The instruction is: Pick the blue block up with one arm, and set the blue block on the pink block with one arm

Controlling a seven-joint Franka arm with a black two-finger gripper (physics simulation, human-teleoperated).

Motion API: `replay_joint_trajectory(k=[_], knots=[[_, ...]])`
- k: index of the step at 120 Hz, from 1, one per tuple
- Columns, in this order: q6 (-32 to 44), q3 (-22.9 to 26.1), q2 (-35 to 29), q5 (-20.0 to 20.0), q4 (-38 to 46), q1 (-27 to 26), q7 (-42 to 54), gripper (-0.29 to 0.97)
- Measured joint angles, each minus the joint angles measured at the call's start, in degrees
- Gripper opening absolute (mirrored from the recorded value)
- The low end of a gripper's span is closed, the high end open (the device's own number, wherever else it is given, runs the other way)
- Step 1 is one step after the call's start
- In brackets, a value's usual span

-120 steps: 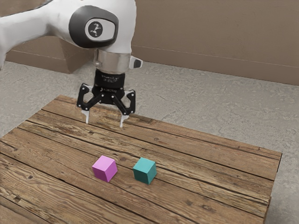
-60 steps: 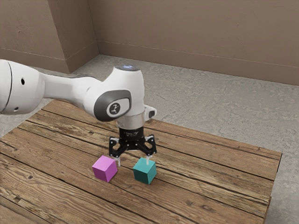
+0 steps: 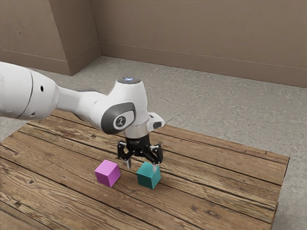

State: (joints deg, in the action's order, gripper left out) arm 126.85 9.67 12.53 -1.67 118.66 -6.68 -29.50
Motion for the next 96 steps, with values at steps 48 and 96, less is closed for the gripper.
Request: replay_joint_trajectory(k=[48,96], knots=[[4.15,0.00,4.47,1.11,-2.16,0.58,14.40,0.68],[7.17,0.03,6.56,0.89,-1.21,0.62,21.81,0.68]])
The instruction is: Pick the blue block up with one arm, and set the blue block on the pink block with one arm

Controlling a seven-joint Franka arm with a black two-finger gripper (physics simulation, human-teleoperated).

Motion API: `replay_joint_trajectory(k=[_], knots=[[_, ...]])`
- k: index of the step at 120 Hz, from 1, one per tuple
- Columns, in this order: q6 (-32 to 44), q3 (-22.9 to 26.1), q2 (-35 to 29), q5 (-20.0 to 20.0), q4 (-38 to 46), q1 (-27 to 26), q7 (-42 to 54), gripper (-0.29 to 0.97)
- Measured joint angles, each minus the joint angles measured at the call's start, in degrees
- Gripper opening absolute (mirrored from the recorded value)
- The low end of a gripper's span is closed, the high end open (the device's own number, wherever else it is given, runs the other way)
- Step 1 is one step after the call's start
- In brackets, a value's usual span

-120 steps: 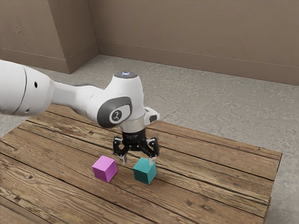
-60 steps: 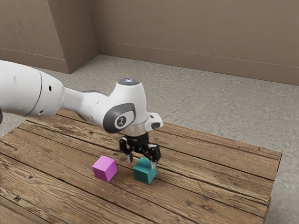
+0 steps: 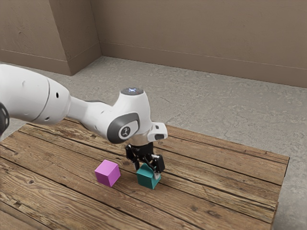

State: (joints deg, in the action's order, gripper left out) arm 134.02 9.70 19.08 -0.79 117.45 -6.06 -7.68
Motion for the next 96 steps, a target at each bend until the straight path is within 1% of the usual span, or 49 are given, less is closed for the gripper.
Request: replay_joint_trajectory(k=[64,86,96], knots=[[1.64,0.06,2.20,-0.02,-0.36,-0.09,4.47,0.68],[1.74,0.01,1.83,-0.16,-0.36,-0.16,4.04,0.41],[1.79,-0.01,1.70,0.10,-0.36,-0.22,3.52,0.36]])
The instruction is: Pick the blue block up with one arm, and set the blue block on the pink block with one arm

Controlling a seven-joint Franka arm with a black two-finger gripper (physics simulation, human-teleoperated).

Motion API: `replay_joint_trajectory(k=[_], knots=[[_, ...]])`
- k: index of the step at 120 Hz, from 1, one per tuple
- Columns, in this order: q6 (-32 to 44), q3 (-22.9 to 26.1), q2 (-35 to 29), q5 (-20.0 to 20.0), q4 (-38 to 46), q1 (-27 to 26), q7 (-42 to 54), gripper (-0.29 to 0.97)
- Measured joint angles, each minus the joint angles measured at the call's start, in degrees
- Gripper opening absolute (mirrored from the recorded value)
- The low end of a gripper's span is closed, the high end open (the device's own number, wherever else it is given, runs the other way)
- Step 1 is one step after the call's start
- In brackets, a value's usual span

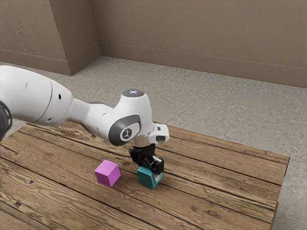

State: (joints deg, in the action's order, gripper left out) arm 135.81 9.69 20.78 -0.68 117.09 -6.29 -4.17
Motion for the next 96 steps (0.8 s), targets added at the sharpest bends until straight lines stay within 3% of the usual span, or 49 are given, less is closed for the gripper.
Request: replay_joint_trajectory(k=[22,49,96], knots=[[-0.09,-0.25,-7.43,0.98,2.43,-0.04,-1.23,0.33],[-1.02,-0.47,-19.91,1.25,13.78,6.63,-3.21,0.36],[-2.63,-1.52,-26.05,1.27,20.05,9.44,-5.31,0.37]])
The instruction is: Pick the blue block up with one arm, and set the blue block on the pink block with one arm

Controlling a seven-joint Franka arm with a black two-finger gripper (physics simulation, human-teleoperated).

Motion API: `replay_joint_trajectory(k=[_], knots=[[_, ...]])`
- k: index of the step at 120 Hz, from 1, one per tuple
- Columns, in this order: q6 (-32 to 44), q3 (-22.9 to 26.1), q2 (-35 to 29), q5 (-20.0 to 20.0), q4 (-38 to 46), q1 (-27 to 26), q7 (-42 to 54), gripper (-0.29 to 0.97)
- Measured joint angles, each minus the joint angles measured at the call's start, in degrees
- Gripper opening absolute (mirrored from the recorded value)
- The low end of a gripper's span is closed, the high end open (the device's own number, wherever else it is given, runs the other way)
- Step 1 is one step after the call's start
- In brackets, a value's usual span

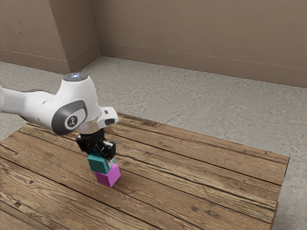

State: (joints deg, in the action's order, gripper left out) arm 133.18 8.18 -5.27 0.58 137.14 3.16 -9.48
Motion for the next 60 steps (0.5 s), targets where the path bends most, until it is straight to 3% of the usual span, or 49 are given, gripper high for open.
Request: replay_joint_trajectory(k=[60], knots=[[-0.20,-0.03,3.48,1.90,-2.12,1.76,0.84,0.38]])
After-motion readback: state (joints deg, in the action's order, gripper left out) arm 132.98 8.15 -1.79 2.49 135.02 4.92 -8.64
